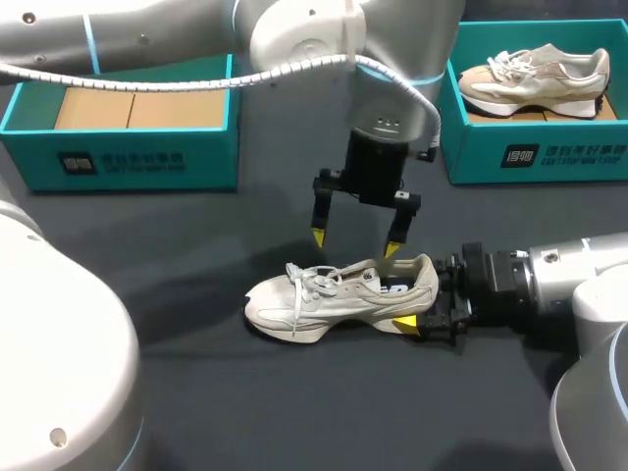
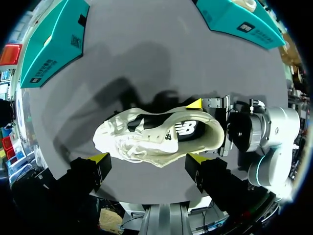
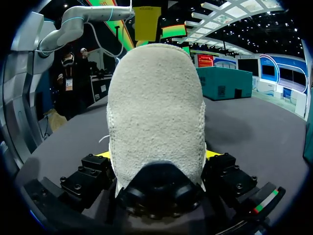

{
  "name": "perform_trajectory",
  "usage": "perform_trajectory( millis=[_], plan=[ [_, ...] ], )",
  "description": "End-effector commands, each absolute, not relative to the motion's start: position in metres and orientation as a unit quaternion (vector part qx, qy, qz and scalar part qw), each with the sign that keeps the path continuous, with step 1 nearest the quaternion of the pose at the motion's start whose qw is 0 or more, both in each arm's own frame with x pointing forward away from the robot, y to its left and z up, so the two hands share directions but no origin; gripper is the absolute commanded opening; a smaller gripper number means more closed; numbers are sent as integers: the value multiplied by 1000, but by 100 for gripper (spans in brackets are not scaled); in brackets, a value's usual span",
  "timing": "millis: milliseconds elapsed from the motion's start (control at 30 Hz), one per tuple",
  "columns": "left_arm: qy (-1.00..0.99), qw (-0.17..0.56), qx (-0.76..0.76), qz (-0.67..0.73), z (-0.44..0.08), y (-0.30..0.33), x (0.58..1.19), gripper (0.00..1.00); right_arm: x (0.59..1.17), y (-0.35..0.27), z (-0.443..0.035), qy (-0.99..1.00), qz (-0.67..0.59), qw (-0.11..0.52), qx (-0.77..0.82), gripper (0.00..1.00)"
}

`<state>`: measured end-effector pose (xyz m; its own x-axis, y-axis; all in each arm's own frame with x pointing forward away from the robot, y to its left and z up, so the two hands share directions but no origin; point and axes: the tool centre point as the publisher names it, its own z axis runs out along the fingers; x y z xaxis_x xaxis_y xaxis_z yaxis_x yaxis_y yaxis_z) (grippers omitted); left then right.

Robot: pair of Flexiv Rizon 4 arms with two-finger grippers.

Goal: Take the shoe out of the shoebox, open the shoe tongue, remove and reinsert the insole, then place the shoe into the shoebox

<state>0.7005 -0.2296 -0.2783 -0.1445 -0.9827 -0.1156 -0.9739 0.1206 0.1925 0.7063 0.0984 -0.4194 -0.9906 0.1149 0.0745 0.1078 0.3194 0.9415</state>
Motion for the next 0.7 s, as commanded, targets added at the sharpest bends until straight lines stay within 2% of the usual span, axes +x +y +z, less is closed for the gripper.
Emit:
perform_trajectory(
  millis=[33, 700],
  plan=[
    [-748, 13, 653, -118, -278, -233, 701, 100, 709, 99, -420, 814, 577, 2, 69, 0],
    [-716, -2, 677, -169, -320, -247, 693, 100, 709, 99, -420, 814, 577, 2, 69, 0]
  ],
)
